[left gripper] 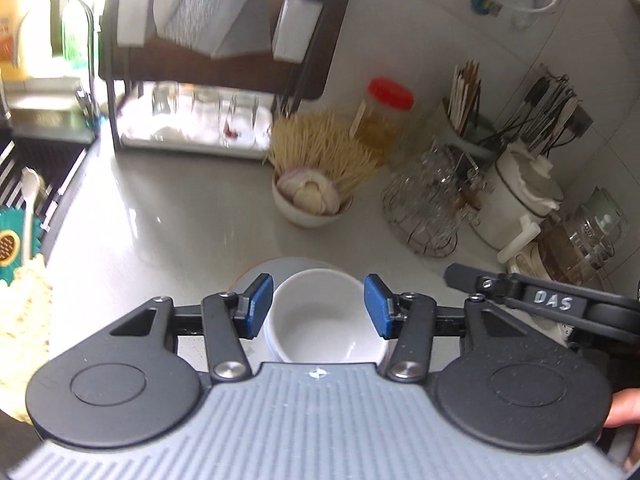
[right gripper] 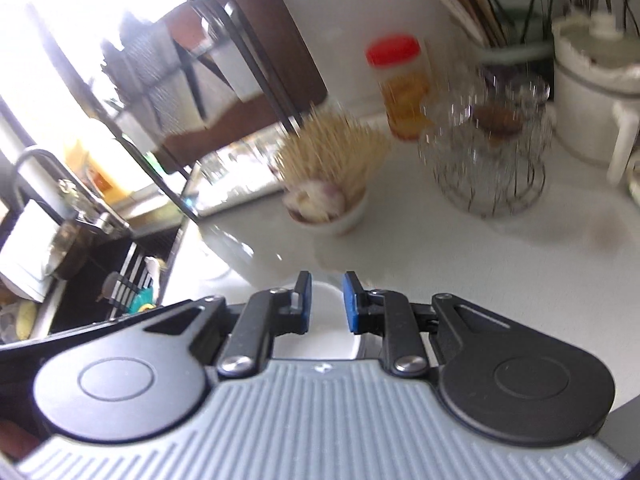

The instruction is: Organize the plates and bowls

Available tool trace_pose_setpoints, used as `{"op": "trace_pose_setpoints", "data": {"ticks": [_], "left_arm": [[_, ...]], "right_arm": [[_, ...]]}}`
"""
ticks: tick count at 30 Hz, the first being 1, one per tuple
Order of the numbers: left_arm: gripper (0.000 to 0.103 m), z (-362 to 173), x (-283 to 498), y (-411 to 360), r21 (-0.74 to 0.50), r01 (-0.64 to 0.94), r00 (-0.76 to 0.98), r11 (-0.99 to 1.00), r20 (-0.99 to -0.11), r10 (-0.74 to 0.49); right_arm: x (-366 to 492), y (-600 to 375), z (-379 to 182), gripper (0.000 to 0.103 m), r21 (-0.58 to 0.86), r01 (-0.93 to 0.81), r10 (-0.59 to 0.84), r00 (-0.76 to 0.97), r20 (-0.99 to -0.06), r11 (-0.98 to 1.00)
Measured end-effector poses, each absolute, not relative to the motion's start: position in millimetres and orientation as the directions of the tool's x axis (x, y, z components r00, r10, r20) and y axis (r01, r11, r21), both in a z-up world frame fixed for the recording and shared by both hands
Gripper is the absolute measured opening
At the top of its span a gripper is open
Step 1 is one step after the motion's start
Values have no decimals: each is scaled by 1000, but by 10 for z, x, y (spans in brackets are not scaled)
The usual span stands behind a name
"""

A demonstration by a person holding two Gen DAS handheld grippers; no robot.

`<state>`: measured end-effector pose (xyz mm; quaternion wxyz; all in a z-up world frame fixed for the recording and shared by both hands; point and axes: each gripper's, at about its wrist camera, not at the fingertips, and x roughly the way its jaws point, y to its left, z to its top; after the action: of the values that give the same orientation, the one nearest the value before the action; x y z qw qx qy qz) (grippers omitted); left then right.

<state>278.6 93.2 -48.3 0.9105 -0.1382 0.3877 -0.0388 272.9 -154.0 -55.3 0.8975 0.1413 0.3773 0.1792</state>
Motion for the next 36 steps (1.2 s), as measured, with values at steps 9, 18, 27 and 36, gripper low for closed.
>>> {"op": "trace_pose_setpoints", "data": {"ticks": [9, 18, 27, 36], "left_arm": [[56, -86, 2156, 620, -282, -78, 750, 956, -649, -131], [56, 8, 1549, 294, -237, -91, 765, 967, -639, -85], [56, 79, 974, 150, -224, -124, 783, 967, -621, -44], [56, 10, 518, 38, -225, -135, 780, 965, -624, -36]], "right_arm": [[2182, -1894, -208, 21, 350, -304, 457, 701, -548, 886], [1701, -2121, -134, 21, 344, -357, 494, 687, -533, 868], [1283, -2225, -156, 21, 334, -381, 506, 681, -529, 862], [936, -2300, -194, 21, 328, -386, 507, 679, -531, 862]]}}
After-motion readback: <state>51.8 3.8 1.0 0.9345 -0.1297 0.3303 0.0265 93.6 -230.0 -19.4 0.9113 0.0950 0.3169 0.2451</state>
